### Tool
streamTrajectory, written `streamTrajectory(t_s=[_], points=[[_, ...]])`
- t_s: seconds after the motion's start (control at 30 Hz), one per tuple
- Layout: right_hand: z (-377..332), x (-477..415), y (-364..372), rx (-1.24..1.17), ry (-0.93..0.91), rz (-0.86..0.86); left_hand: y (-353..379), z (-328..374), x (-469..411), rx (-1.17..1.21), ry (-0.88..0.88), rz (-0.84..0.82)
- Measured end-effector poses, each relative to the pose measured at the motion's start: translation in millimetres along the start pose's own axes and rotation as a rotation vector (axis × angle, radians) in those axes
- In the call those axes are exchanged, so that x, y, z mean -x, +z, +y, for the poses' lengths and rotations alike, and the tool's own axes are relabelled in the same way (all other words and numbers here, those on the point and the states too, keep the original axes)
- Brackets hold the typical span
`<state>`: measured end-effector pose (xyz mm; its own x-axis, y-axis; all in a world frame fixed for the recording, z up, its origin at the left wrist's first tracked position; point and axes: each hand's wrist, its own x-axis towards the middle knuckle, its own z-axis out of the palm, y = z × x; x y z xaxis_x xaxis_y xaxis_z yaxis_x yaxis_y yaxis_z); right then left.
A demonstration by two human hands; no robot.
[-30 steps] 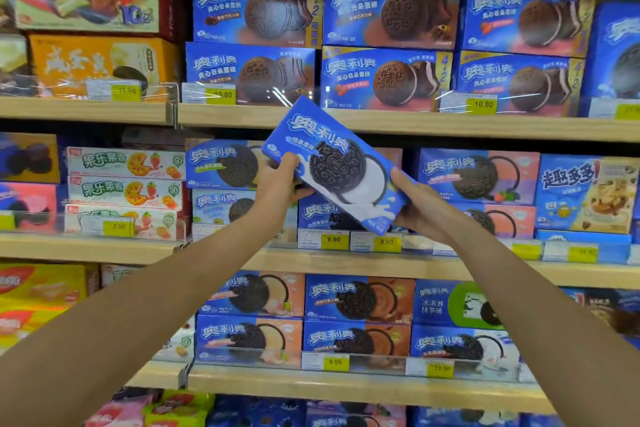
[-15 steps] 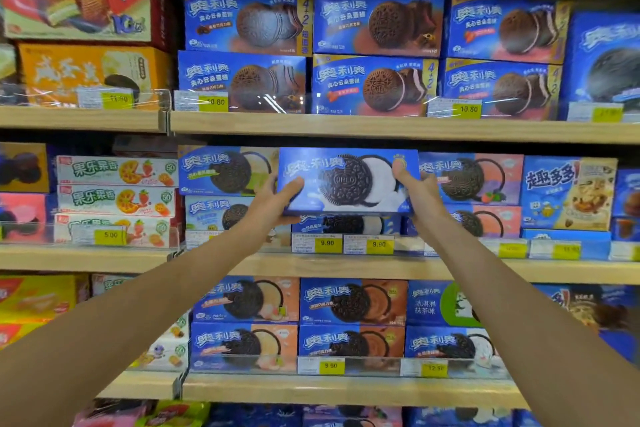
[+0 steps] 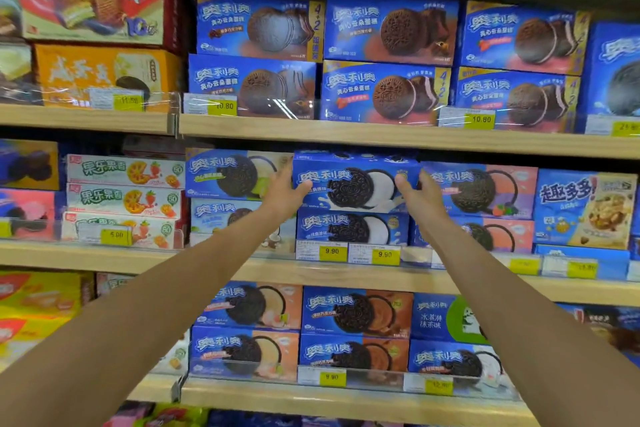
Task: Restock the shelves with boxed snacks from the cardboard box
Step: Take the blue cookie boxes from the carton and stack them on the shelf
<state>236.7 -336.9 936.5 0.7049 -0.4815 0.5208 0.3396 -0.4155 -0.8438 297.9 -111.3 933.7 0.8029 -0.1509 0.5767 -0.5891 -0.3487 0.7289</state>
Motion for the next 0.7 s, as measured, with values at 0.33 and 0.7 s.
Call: streamTrajectory(t_s=[0.33,0.7], points=[[4.7,-8.4,11.0,0.145,-0.002,0.060,8.2,0.8,-15.0,-0.061,-0.056,0.092],[13.8,-1.7,18.4,0.308,-0.098,0.062,14.6,-5.3,-10.2,-0.183,-0.007,0.106]])
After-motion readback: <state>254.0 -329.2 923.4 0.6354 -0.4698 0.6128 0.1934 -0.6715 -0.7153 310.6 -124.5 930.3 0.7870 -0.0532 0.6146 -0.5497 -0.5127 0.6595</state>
